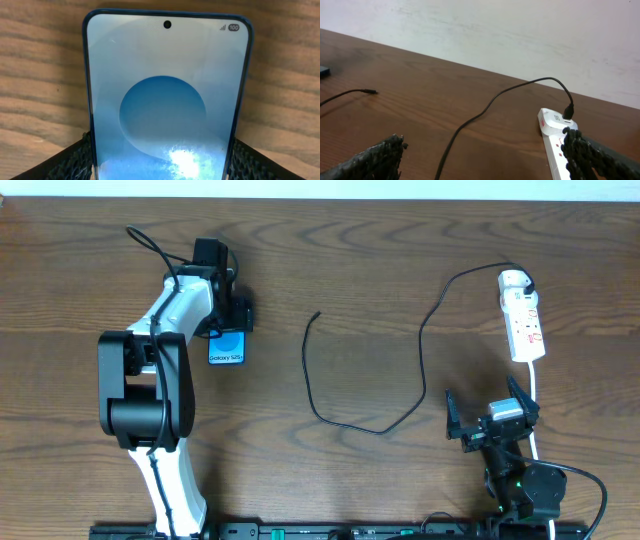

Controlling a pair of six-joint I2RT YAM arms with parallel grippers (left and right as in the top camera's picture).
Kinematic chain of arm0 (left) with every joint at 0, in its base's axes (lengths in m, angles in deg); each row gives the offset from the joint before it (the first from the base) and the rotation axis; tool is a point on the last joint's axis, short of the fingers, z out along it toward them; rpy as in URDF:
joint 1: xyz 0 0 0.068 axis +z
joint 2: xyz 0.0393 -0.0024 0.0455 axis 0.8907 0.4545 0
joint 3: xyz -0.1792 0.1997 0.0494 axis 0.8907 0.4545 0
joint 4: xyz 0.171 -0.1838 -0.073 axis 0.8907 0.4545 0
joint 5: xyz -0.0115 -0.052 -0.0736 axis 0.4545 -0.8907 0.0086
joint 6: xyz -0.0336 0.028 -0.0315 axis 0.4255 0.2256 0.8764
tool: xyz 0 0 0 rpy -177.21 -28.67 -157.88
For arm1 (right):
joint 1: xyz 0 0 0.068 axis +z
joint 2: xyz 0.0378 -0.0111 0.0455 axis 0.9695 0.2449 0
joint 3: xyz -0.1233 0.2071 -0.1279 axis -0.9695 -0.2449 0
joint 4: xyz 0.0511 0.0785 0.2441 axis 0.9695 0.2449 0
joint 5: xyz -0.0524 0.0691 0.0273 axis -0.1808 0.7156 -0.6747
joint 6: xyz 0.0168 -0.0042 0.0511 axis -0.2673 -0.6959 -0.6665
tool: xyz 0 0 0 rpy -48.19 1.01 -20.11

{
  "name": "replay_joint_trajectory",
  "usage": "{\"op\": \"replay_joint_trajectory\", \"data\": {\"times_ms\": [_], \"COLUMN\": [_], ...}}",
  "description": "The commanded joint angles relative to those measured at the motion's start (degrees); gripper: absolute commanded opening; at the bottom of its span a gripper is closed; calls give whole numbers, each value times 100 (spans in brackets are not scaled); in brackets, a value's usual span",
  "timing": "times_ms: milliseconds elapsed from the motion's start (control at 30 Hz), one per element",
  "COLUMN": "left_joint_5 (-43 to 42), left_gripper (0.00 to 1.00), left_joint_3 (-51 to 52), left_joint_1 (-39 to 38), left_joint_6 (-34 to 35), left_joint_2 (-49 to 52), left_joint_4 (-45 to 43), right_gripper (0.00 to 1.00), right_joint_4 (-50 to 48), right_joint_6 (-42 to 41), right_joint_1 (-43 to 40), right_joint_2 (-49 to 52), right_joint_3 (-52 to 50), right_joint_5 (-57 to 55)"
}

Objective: Plug charger to phone and switch on socket
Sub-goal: 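Close the left gripper on the phone's bottom edge and tilt it up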

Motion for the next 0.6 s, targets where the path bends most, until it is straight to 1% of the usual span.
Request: {"op": "replay_joint_trajectory", "data": {"times_ms": [0,67,167,367,500,567], "left_joint_5": [17,15,15,13,13,13], "left_gripper": [81,81,75,74,73,73], "left_joint_3": [-15,-15,-15,-15,-15,-15], "left_joint_1": [13,13,7,7,7,9], "left_joint_6": [74,76,173,800,1331,1718], "left_joint_2": [245,245,245,245,245,245], "left_joint_4": [245,284,321,481,662,807], "right_gripper": [99,99,99,99,99,99], "right_joint_4": [26,24,26,26,26,26], "right_joint_6": [-66,-66,-68,-66,-68,-66], "right_joint_1": [66,66,66,66,66,66], "right_joint_2": [-37,-37,-37,-37,-37,-37], "right_joint_3": [-9,-9,-9,-9,-9,-9], "right_joint_5": [37,37,37,37,37,37]}}
